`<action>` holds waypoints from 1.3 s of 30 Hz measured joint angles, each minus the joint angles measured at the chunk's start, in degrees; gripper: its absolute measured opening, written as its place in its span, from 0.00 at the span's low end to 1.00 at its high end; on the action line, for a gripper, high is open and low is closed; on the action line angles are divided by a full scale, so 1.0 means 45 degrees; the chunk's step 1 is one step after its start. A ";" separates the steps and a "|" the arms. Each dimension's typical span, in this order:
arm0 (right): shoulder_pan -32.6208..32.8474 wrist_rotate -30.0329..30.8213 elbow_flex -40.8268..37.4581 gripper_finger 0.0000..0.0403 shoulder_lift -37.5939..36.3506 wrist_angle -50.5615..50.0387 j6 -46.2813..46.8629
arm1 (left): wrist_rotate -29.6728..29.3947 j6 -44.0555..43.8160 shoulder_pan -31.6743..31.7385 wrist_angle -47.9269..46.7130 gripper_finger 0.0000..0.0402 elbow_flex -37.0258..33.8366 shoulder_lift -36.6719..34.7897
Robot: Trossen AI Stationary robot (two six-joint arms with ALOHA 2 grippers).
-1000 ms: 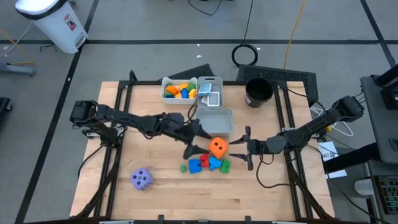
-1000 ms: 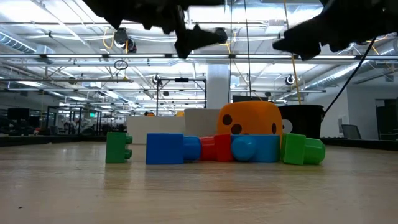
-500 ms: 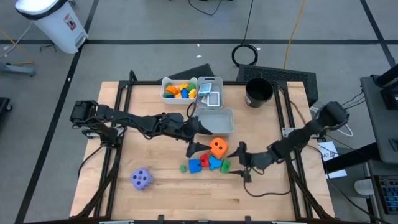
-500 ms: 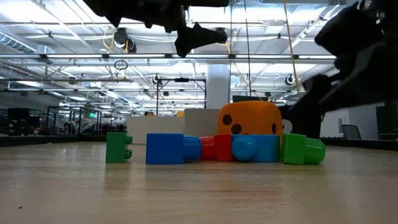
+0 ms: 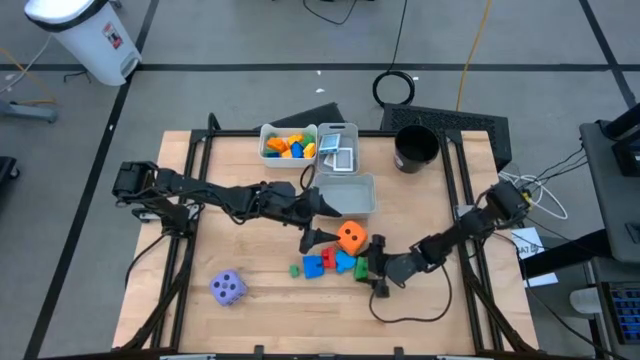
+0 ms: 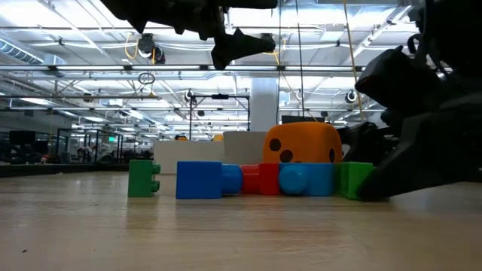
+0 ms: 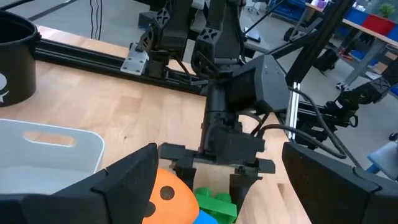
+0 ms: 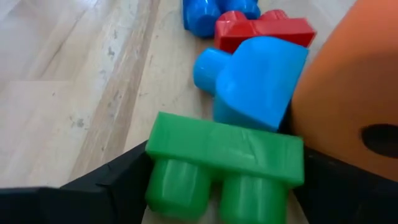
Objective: Pick & Place Toys
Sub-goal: Put the green game piece into the white bin
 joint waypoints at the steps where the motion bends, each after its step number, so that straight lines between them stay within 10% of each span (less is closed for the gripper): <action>1: -0.0073 -0.0269 0.0000 0.77 -0.0003 0.0003 -0.0012 | -0.0003 0.0020 0.0000 -0.0016 0.87 0.0000 0.0000; 19: -0.0185 -0.6472 -0.0019 0.64 -0.3325 0.0261 0.0248 | -0.0004 0.0010 0.0000 -0.0243 0.87 0.0000 0.0000; 28: 0.1405 -1.0745 -0.0019 0.64 -0.5106 0.4133 -0.0968 | -0.0014 0.0013 0.0000 -0.0245 0.87 0.0000 0.0000; 39: 0.2235 -1.1983 -0.0024 0.64 -0.5175 0.6192 -0.0839 | -0.0577 0.0000 -0.0010 -0.0258 0.87 0.0000 0.0000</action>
